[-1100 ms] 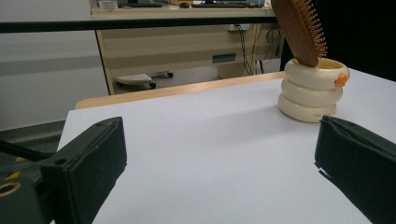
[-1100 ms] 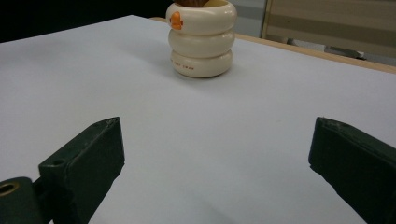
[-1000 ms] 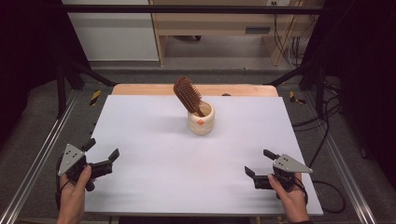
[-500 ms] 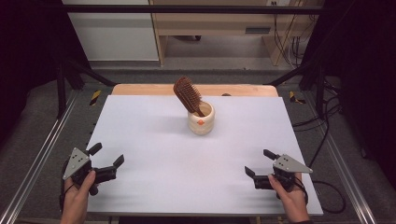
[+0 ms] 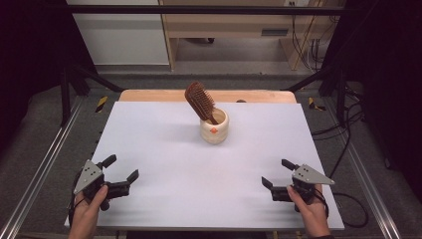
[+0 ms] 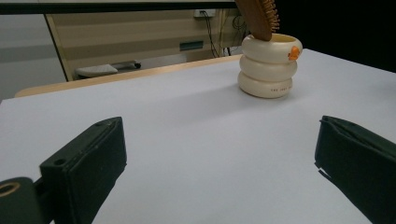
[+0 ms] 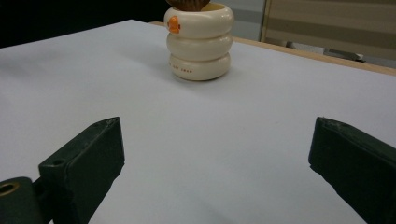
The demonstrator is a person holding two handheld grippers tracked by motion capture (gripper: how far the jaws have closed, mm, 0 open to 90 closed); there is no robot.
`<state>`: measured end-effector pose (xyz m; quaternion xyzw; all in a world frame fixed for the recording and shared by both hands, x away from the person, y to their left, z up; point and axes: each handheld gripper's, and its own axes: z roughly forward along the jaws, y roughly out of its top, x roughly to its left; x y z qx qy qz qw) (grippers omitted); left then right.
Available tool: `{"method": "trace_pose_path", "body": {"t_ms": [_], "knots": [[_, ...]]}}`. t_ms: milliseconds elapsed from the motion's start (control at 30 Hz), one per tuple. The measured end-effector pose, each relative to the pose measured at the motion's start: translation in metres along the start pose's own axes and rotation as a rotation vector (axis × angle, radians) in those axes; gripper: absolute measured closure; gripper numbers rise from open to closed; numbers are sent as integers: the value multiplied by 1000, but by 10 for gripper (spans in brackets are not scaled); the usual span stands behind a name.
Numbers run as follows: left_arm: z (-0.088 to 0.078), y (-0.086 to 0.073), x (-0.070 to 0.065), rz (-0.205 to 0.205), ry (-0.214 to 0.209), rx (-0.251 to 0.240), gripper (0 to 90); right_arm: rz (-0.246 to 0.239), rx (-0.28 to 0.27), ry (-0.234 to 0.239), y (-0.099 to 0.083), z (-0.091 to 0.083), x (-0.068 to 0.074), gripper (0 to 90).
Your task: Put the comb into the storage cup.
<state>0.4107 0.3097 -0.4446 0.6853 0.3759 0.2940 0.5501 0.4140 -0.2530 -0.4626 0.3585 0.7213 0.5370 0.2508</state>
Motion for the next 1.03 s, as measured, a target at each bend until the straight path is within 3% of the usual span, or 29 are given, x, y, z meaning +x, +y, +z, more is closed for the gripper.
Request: {"method": "trace_pose_path", "body": {"t_ms": [500,700,833,1033], "knots": [[4,-5,-15,-5,-49,24,19,12,-23,-13,-1,-1,-3,38],[6,-8,-19,0,-76,58,19,16,-25,-23,-2,-2,-4,36],[5,-11,-15,4,-58,66,21,24,-26,-27,-2,-2,-5,35],[-4,-8,-5,-21,4,11,23,43,-11,-52,-3,-1,-6,35]]}}
